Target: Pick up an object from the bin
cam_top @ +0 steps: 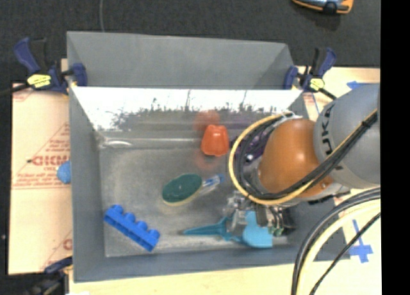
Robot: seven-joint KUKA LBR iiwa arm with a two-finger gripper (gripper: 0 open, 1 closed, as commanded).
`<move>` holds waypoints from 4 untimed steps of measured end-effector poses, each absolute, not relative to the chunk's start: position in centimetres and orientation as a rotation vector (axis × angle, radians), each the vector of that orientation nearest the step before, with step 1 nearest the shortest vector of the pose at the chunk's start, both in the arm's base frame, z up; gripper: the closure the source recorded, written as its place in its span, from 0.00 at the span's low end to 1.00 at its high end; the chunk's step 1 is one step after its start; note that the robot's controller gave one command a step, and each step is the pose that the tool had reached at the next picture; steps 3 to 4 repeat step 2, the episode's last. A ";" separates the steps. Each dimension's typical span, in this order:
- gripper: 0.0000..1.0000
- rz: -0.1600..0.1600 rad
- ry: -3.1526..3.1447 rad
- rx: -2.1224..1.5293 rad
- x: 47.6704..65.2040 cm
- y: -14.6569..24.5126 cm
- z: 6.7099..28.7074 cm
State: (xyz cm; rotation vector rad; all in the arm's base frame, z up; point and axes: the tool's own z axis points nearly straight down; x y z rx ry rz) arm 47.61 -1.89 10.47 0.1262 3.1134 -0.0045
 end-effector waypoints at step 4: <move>1.00 -0.005 3.117 0.123 47.5 -1.9 16.9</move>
Offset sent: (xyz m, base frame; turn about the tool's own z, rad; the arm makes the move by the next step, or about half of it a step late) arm -0.0016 -0.0003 0.0273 -0.0020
